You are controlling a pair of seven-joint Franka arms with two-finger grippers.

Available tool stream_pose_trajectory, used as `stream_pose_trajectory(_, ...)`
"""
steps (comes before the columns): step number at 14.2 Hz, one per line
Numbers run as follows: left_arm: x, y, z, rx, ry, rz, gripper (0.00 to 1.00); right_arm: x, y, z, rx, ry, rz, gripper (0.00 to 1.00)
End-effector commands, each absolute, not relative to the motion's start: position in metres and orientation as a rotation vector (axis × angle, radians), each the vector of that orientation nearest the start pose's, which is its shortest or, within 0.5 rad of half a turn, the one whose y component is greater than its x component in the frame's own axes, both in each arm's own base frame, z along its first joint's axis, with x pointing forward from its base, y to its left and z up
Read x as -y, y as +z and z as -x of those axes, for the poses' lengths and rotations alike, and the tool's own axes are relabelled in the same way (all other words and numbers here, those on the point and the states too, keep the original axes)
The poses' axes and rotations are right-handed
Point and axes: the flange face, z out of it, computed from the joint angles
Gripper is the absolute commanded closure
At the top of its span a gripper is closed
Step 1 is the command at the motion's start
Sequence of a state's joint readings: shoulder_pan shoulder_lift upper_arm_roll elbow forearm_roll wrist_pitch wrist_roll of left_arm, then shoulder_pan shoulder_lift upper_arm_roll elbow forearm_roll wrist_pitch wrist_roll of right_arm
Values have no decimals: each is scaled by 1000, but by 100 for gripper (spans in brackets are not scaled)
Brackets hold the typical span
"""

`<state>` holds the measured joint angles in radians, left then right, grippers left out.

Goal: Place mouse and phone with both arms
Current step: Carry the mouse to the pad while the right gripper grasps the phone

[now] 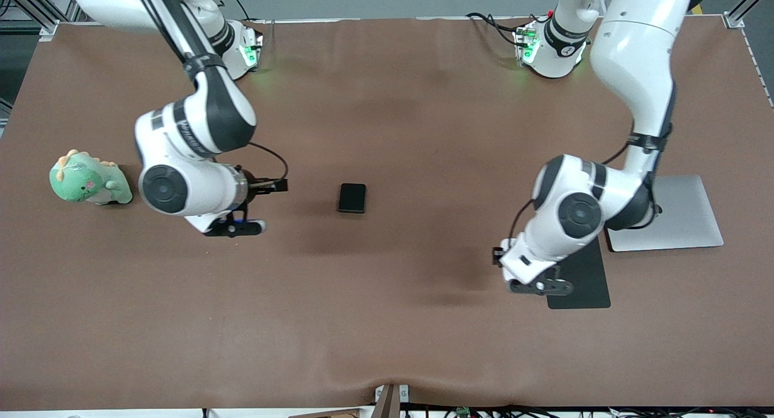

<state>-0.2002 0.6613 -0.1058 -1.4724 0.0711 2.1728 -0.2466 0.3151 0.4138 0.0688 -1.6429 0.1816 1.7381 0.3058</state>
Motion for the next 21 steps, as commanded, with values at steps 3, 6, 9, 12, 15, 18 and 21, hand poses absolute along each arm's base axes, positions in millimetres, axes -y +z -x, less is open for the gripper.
stream_pose_trajectory(3, 110, 280, -707, -185, -27, 3127, 100, -304, 305, -546, -81, 429, 3017, 0)
stream_pose_trajectory(6, 98, 263, -702, -204, 11, 3101, 100, -338, 274, -534, -99, 401, 3031, 0)
stream_pose_trajectory(9, 97, 253, -703, -185, -5, 3106, 100, -363, 238, -527, -147, 344, 3033, 0)
stream_pose_trajectory(12, 98, 238, -703, -183, -64, 3116, 100, -377, 213, -522, -171, 307, 3031, 0)
stream_pose_trajectory(15, 85, 218, -703, -152, -80, 3123, 100, -378, 203, -524, -188, 272, 3022, 0)
stream_pose_trajectory(18, 52, 203, -707, -109, -93, 3119, 100, -387, 193, -520, -206, 264, 3022, 0)
stream_pose_trajectory(21, 44, 192, -707, -121, -80, 3120, 100, -389, 187, -522, -251, 232, 3010, 0)
